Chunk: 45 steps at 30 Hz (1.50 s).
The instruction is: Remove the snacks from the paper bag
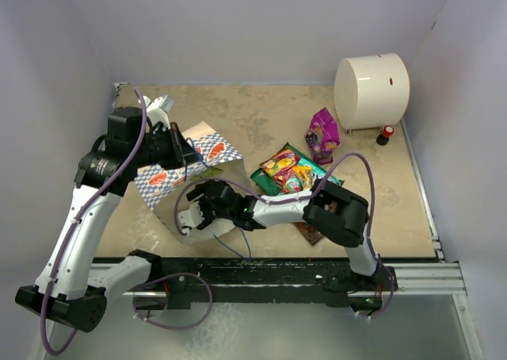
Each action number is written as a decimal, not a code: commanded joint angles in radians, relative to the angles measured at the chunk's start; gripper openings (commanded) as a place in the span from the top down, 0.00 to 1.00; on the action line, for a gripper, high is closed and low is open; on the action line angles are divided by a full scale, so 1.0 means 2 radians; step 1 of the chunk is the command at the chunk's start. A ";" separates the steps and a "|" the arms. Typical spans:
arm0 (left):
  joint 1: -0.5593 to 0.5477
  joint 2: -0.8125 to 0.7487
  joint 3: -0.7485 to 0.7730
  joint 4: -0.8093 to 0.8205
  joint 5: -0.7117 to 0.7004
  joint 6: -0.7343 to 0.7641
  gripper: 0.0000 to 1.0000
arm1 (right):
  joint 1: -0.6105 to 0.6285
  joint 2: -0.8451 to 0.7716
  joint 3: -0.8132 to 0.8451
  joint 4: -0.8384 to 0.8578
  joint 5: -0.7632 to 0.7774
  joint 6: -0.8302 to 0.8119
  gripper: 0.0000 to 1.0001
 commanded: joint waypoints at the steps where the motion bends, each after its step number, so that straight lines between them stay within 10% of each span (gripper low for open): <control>1: 0.002 -0.004 0.023 0.013 0.017 0.005 1.00 | -0.002 0.022 0.040 0.023 0.072 -0.009 0.30; 15: 0.002 0.002 0.045 -0.008 0.026 0.019 1.00 | -0.043 0.106 0.135 0.029 0.121 -0.034 0.38; 25: 0.002 -0.002 0.053 -0.018 0.031 0.023 1.00 | -0.070 0.152 0.214 -0.001 0.112 -0.054 0.72; 30: 0.002 -0.002 0.061 -0.021 0.019 0.024 1.00 | -0.071 0.120 0.208 -0.026 0.067 -0.045 0.99; 45: 0.002 0.002 0.071 -0.006 -0.020 0.002 1.00 | -0.052 -0.100 0.055 -0.133 -0.168 0.029 1.00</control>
